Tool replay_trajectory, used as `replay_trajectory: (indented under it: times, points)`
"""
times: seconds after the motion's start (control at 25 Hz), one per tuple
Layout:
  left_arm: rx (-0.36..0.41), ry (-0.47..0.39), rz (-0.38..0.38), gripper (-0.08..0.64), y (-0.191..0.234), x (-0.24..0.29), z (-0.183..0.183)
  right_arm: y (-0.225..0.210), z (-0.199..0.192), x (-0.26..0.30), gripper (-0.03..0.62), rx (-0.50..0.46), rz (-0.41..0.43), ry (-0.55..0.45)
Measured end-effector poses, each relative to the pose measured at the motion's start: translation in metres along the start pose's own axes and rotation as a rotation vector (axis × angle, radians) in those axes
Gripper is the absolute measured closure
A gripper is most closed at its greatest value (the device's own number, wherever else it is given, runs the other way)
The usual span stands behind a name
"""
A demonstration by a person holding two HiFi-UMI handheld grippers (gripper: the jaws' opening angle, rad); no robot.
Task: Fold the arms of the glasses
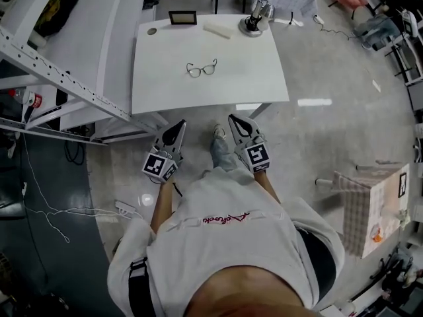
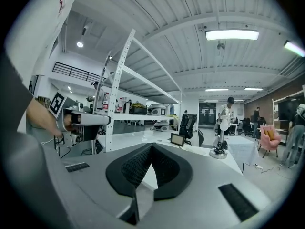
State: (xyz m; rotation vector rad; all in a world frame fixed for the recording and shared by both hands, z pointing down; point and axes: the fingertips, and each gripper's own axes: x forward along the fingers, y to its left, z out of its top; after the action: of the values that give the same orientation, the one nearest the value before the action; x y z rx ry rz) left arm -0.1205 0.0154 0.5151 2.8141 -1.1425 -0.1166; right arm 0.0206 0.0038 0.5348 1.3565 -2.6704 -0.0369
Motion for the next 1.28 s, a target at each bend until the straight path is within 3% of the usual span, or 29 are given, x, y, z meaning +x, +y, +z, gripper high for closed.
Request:
replay_trajectory:
  times: [0.36,0.72,1.28]
  points:
    - [0.002,0.015,0.038,0.568,0.06,0.051,0.004,-0.047,-0.01,0.065,0.576,0.023,0.021,0.012]
    - [0.02,0.022,0.077,0.568,0.111,0.116,0.018,-0.11,0.008,0.122,0.577,0.032,0.035,-0.013]
    - [0.003,0.066,0.208,0.568,0.19,0.176,0.014,-0.19,-0.005,0.196,0.575,0.06,0.103,0.011]
